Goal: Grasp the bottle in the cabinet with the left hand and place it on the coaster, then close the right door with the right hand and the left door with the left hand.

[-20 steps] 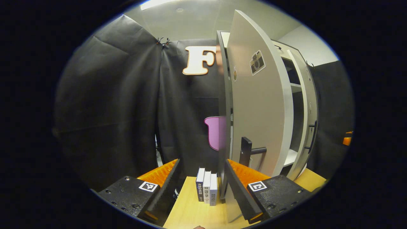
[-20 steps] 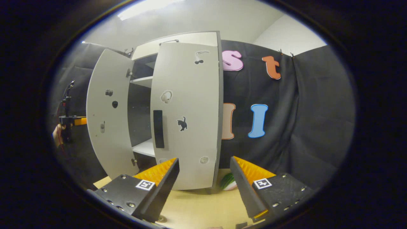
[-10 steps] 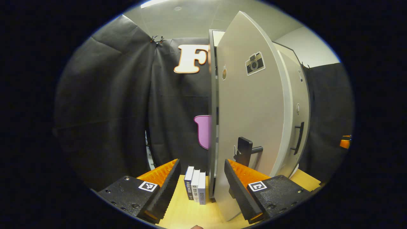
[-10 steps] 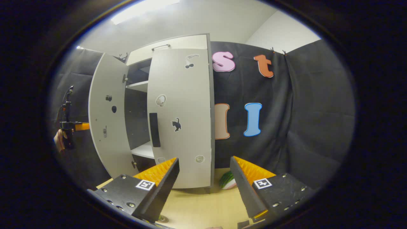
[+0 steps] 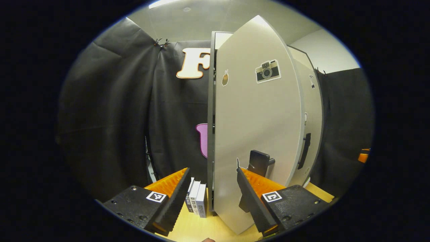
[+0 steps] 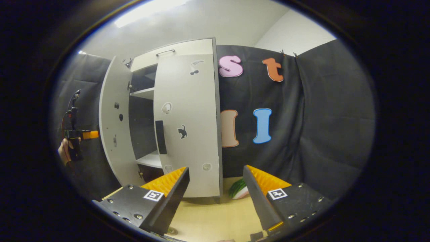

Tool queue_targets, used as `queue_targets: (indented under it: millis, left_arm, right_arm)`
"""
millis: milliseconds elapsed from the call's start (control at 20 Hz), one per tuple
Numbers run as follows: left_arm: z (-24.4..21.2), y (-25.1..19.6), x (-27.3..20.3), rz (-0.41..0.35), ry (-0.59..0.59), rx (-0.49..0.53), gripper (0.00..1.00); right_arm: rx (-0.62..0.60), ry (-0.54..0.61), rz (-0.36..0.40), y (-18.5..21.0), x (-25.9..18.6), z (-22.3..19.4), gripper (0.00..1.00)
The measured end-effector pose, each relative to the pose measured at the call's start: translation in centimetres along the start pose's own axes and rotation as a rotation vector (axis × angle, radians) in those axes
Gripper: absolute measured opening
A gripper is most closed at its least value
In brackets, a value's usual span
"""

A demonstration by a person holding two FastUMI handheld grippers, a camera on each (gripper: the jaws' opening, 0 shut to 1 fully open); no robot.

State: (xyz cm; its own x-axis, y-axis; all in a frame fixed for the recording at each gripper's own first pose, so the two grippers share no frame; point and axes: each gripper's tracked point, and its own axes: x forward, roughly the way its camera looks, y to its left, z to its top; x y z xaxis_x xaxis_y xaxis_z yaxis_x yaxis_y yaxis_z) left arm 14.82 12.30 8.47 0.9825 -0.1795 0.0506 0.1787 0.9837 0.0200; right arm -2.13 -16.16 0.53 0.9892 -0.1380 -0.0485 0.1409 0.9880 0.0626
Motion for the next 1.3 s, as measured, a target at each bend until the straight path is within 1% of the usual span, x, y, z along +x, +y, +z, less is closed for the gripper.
queue_targets:
  millis: [50,150,200,250,300,400,450,550,600,650,700,750,800,850,900,950,1000,1050,1100,1150,1300]
  left_arm:
    - [0.0,-0.5,0.1,-0.004,0.003,-0.003,0.88]
    - [0.0,-1.1,0.5,-0.019,0.001,0.002,0.88]
    - [0.0,-1.4,0.7,-0.026,-0.002,0.004,0.87]
    - [0.0,-2.1,1.1,-0.032,-0.005,0.000,0.87]
    - [0.1,-2.6,1.5,-0.039,-0.009,-0.003,0.90]
    - [0.0,-3.7,1.8,-0.059,-0.011,-0.015,0.87]
    - [0.0,-4.2,1.9,-0.072,-0.016,-0.027,0.88]
    - [0.2,-5.0,2.3,-0.090,-0.023,-0.048,0.89]
    - [0.2,-5.3,2.6,-0.095,-0.022,-0.049,0.91]
    - [0.1,-5.3,3.0,-0.092,-0.020,-0.047,0.95]
    - [0.1,-5.5,3.2,-0.092,-0.015,-0.044,0.96]
    - [0.0,-5.8,3.4,-0.096,-0.011,-0.043,0.92]
    - [-0.1,-6.1,3.6,-0.104,-0.006,-0.041,0.96]
    - [-0.3,-6.4,3.8,-0.108,-0.002,-0.038,0.92]
    - [-0.2,-6.5,3.8,-0.101,0.000,-0.032,0.92]
    - [-0.3,-6.5,3.9,-0.093,0.002,-0.029,0.96]
    - [-0.3,-6.7,3.8,-0.095,0.004,-0.029,0.96]
    - [-0.4,-7.1,3.6,-0.102,0.007,-0.030,0.92]
    - [-0.4,-7.3,3.5,-0.106,0.009,-0.028,0.96]
    - [-0.5,-7.3,3.2,-0.105,0.010,-0.022,0.92]
    - [-0.6,-6.6,2.3,-0.073,0.012,0.002,0.92]
  right_arm:
    - [0.006,0.001,-0.001,0.0,0.1,-0.1,0.97]
    - [0.012,0.006,-0.002,0.2,0.2,-0.1,0.96]
    - [0.006,0.006,-0.013,0.0,0.3,0.0,0.97]
    - [-0.001,0.009,-0.013,0.0,0.5,0.1,0.96]
    - [-0.006,0.013,-0.008,0.2,0.6,0.1,0.96]
    - [-0.017,0.020,-0.004,0.4,0.8,0.3,0.98]
    - [-0.019,0.020,-0.001,0.5,0.9,0.5,0.98]
    - [-0.017,0.018,0.000,0.5,1.2,0.9,0.98]
    - [-0.016,0.015,-0.001,0.5,1.2,1.2,0.98]
    - [-0.015,0.014,-0.001,0.6,1.3,1.3,0.98]
    - [-0.017,0.011,-0.001,0.7,1.3,1.6,0.97]
    - [-0.021,0.013,-0.001,0.8,1.4,1.6,0.96]
    - [-0.022,0.014,-0.003,0.8,1.4,1.6,0.96]
    - [-0.017,0.013,-0.003,0.9,1.3,1.7,0.96]
    - [-0.008,0.012,0.001,1.0,1.2,1.8,0.98]
    - [-0.001,0.012,-0.002,1.1,1.2,1.8,0.98]
    - [0.005,0.014,-0.002,1.1,1.2,1.8,0.98]
    - [0.008,0.014,-0.001,1.1,1.1,1.8,0.98]
    - [0.007,0.013,-0.001,1.2,1.2,1.8,0.98]
    - [0.004,0.011,-0.001,1.3,1.3,1.9,0.98]
    - [0.000,0.012,0.010,2.0,1.4,1.8,0.97]
